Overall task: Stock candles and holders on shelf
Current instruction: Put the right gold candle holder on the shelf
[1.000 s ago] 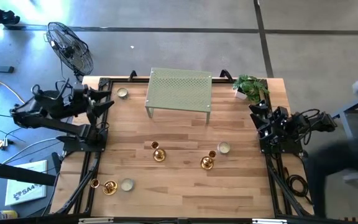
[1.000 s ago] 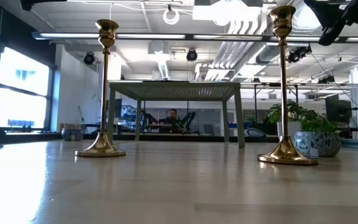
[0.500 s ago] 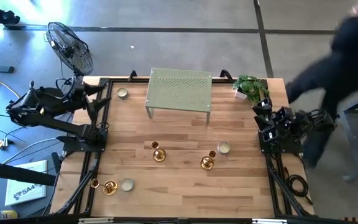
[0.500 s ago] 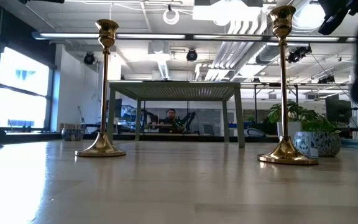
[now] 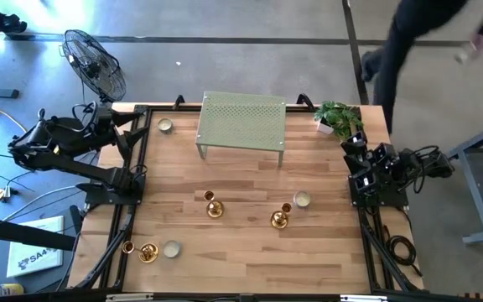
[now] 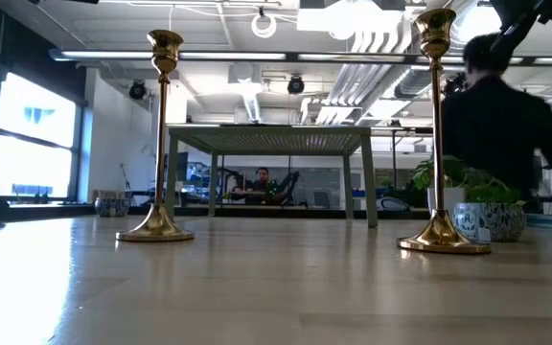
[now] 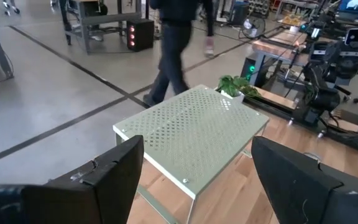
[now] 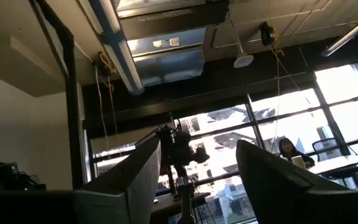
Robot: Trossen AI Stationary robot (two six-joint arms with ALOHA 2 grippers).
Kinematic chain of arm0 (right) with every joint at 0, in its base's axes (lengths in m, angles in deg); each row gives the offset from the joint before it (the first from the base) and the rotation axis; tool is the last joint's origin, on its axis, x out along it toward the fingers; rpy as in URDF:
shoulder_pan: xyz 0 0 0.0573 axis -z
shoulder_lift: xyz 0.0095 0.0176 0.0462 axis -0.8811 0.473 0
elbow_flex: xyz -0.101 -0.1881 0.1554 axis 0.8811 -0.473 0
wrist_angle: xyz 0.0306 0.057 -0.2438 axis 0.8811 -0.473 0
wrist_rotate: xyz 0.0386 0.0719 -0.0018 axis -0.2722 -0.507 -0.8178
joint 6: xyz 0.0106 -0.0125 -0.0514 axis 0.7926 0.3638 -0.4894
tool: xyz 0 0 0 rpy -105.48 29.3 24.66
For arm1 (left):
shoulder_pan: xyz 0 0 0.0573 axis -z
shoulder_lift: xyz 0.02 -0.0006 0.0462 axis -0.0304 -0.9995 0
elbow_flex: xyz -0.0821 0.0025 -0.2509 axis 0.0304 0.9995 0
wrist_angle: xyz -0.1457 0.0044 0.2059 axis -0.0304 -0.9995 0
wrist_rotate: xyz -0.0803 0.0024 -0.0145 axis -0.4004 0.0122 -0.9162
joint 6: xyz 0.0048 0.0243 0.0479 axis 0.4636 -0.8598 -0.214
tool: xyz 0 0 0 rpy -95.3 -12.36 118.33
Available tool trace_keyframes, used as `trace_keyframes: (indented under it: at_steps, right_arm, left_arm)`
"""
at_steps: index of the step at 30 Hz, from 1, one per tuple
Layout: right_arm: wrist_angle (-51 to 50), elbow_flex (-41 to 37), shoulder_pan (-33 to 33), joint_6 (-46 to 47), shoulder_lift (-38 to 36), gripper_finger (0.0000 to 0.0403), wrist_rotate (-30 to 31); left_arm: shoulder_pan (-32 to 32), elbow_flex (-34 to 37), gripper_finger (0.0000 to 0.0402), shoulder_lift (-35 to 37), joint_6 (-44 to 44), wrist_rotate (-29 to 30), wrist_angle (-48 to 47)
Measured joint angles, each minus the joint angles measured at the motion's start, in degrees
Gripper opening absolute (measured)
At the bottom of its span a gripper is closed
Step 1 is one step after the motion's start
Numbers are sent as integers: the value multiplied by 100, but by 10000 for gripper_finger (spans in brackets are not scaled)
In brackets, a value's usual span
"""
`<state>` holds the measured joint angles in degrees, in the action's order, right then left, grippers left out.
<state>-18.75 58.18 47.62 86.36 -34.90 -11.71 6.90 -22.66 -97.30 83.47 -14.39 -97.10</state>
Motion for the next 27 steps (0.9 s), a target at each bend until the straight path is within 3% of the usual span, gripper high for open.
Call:
trace_keyframes:
  at_steps: [5,12,17,23,27]
  right_arm:
    - [10,0,0,-94,0,235,487]
    - [-1,0,0,-129,0,329,826]
    - [-2,0,0,-134,1,391,918]
    - [-119,43,0,-160,2,391,955]
    - [-1431,604,-5,-595,29,395,858]
  left_arm:
    - [-1,2,294,0,-85,254,-11]
    - [-2,2,295,-59,-379,423,-18]
    - [0,7,328,-131,-531,853,-15]
    - [-2,9,386,-148,-533,1127,-17]
    - [0,9,395,-151,-670,1578,-13]
